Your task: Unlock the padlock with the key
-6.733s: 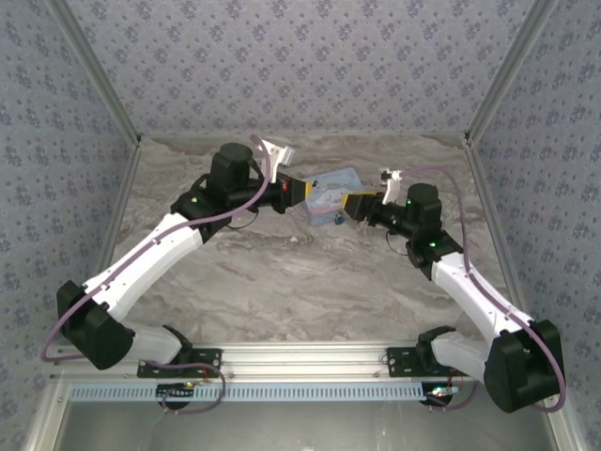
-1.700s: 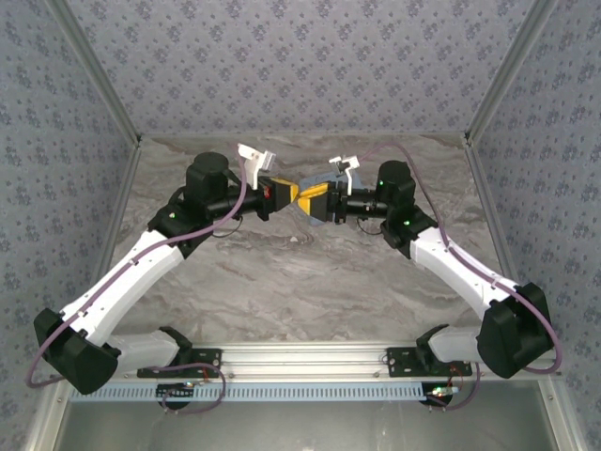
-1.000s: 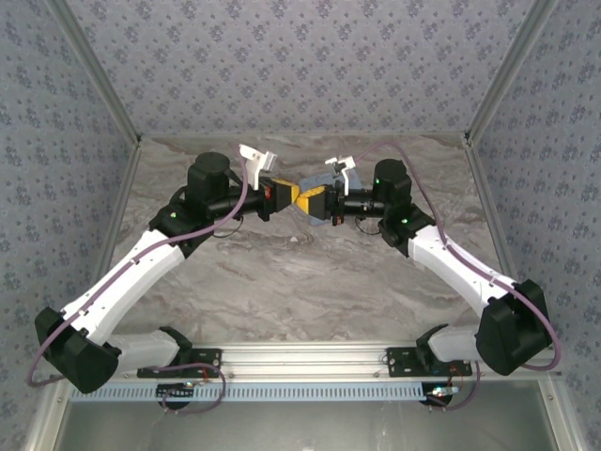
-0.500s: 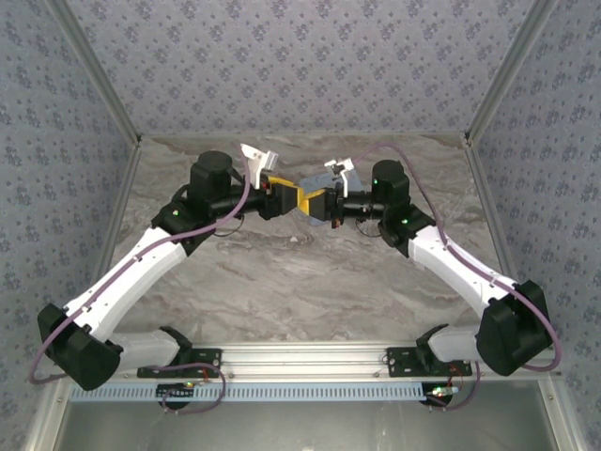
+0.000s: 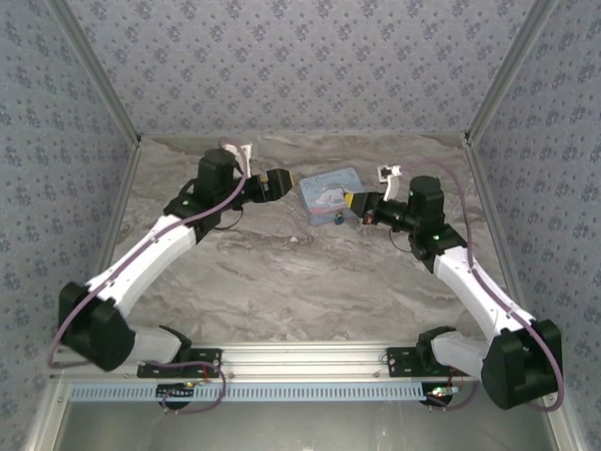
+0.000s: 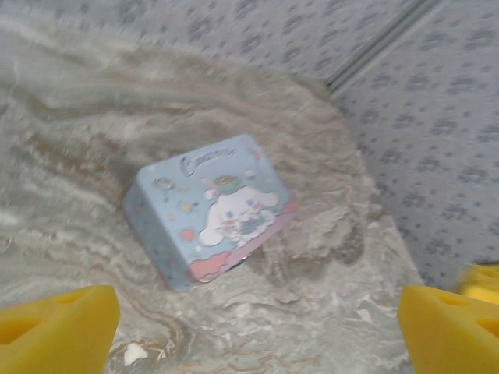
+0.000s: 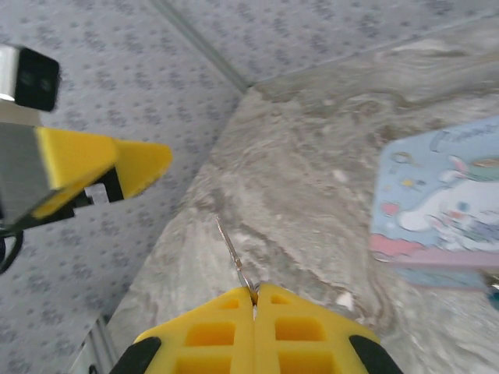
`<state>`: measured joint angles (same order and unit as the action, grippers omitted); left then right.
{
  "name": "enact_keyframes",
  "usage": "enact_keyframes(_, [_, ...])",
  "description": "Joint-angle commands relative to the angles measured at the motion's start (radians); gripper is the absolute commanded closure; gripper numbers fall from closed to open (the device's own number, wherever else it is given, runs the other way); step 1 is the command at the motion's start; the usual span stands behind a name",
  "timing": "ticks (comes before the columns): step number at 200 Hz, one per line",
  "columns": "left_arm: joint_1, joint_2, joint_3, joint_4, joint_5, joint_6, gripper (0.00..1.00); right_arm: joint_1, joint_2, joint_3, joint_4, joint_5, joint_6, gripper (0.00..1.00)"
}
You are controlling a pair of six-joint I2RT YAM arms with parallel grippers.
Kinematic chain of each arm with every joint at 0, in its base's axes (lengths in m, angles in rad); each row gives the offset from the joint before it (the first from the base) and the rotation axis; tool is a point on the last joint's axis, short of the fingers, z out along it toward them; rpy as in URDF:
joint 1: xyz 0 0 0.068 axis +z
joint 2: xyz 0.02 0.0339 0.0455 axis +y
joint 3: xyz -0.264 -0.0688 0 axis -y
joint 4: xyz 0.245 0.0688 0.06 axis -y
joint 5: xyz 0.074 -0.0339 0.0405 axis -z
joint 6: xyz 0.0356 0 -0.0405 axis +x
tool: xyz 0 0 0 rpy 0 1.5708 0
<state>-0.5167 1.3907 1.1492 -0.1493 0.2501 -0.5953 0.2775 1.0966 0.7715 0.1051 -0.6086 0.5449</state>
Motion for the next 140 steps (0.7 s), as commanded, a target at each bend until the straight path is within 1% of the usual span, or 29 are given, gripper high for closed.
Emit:
enact_keyframes(1, [-0.001, 0.115, 0.028, 0.029, 0.023, -0.071, 0.08, -0.016, -0.064, -0.012, -0.085, 0.100, 0.005, 1.00])
enact_keyframes(20, [-0.010, 0.228, 0.071, 0.056, 0.073, -0.106, 0.09, -0.026, -0.085, -0.023, -0.108, 0.109, 0.001, 1.00])
enact_keyframes(64, [-0.049, 0.416, 0.156, 0.076, 0.097, -0.162, 0.09, -0.029, -0.093, -0.035, -0.126, 0.112, 0.000, 1.00])
enact_keyframes(101, [-0.056, 0.518, 0.191, 0.098, 0.107, -0.207, 0.10, -0.027, -0.091, -0.036, -0.118, 0.109, 0.004, 1.00])
enact_keyframes(140, [-0.064, 0.581, 0.200, 0.097, 0.117, -0.226, 0.13, -0.026, -0.090, -0.036, -0.121, 0.113, 0.006, 1.00])
